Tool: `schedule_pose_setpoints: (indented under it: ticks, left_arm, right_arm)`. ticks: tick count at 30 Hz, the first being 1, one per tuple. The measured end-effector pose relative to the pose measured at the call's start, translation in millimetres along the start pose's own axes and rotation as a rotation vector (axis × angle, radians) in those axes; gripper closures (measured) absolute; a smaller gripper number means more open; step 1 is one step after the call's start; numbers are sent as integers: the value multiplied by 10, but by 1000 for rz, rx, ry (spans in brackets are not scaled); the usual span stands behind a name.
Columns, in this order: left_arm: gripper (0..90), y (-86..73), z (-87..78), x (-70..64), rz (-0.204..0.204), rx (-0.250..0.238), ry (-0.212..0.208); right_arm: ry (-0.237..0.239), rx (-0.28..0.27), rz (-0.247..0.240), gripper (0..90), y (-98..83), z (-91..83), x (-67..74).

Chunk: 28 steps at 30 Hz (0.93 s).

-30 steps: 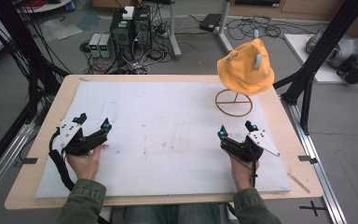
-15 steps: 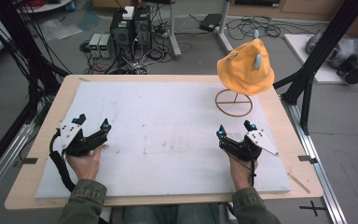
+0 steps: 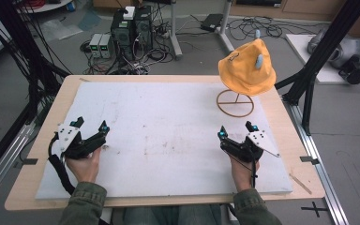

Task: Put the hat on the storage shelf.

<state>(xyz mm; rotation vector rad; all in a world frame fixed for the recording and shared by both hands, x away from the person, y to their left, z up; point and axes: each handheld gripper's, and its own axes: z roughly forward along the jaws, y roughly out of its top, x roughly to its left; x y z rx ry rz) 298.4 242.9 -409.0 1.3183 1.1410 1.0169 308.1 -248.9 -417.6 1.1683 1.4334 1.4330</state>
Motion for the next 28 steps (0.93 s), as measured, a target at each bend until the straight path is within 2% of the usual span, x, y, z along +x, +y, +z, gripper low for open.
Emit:
schedule_pose_setpoints:
  ticks: [28]
  left_arm:
    - [172, 6, -10, 5, -3, -3, 11]
  right_arm:
    - [-3, -1, 3, 38, -1, 12, 10]
